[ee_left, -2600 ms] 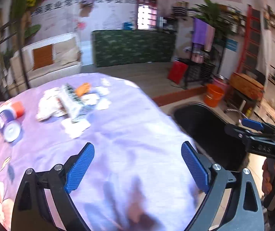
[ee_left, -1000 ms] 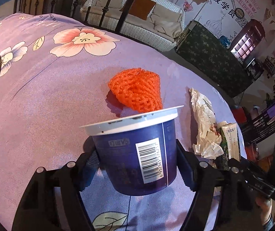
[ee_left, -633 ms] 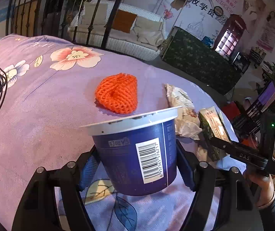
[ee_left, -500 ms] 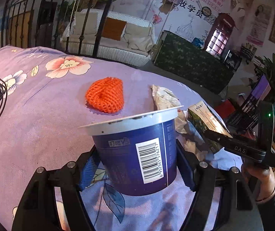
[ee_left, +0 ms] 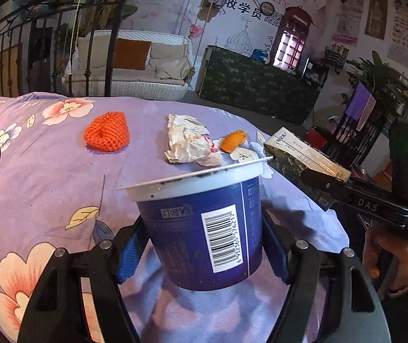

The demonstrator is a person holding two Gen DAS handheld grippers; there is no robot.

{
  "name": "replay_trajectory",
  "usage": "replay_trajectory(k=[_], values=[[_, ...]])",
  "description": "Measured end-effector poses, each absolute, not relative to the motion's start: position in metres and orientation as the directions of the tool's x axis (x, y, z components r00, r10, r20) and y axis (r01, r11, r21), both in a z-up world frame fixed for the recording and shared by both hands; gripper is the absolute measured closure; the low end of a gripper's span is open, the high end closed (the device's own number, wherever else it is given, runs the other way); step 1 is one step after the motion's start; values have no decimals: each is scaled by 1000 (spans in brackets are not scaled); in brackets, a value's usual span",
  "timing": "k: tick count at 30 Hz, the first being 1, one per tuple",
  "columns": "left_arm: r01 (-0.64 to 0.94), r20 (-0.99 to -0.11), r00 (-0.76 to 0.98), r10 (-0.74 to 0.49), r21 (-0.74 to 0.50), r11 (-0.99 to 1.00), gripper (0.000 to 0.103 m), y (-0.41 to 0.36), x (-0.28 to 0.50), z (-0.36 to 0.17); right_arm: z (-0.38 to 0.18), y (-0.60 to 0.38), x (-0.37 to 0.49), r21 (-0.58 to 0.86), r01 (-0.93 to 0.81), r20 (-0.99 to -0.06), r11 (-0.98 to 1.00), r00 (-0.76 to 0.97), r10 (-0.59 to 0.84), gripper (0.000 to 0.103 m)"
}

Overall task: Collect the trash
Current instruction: 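Carry the green milk carton into the bin and open the right tool, then lower the purple yogurt cup into the bin and open the left tool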

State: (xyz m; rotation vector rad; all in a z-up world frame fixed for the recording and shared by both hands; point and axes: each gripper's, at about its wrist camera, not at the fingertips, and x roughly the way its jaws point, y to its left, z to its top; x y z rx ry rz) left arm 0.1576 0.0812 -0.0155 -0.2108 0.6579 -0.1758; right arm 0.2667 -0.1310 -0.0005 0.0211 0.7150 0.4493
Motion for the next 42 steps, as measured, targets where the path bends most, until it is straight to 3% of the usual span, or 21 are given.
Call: replay_trajectory(k=[20, 34, 42], values=[[390, -569, 685, -455, -240, 889, 31, -59, 132, -16, -4, -277, 169, 184, -81, -627, 980, 758, 181, 45], [515, -589, 618, -521, -198, 834, 31, -126, 132, -25, -74, -360, 175, 126, 171, -785, 977, 619, -7, 45], [555, -613, 582, -535, -181, 812, 31, -150, 136, -33, -109, -373, 191, 50, 194, -859, 980, 509, -57, 45]])
